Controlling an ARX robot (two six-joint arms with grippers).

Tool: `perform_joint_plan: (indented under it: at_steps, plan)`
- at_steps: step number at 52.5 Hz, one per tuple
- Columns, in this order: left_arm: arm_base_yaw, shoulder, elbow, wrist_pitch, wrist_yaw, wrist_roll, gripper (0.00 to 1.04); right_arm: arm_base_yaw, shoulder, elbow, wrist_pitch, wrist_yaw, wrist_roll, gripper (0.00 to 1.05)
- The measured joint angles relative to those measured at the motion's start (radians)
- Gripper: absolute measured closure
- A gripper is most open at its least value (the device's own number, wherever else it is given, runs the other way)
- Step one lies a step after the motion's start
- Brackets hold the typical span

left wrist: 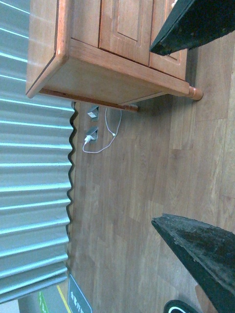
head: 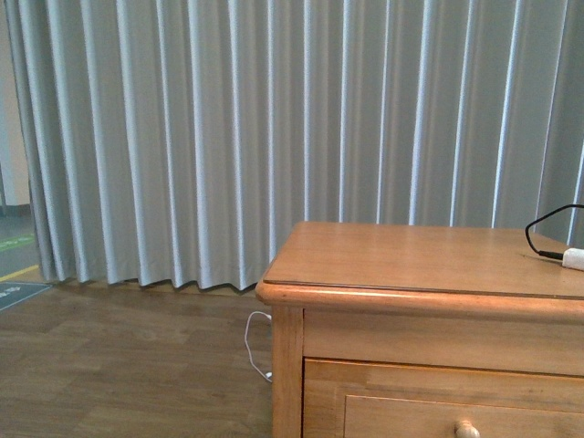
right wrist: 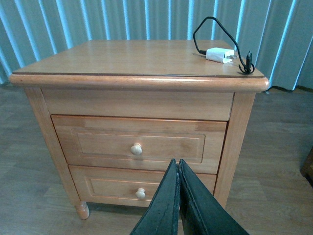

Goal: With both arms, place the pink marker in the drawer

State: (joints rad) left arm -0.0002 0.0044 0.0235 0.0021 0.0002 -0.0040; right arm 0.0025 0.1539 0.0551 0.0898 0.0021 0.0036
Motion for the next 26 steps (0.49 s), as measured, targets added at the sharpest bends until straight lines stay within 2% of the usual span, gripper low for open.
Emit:
perform_joint_plan:
  at_steps: [5, 26]
  plan:
    - [0.000, 0.000, 0.000, 0.000, 0.000, 0.000, 0.06, 0.000, -0.092, -0.013, -0.090, -0.001, 0.000, 1.03]
    - [0.000, 0.000, 0.000, 0.000, 0.000, 0.000, 0.06, 0.000, -0.149, -0.049, -0.092, 0.000, 0.000, 1.03]
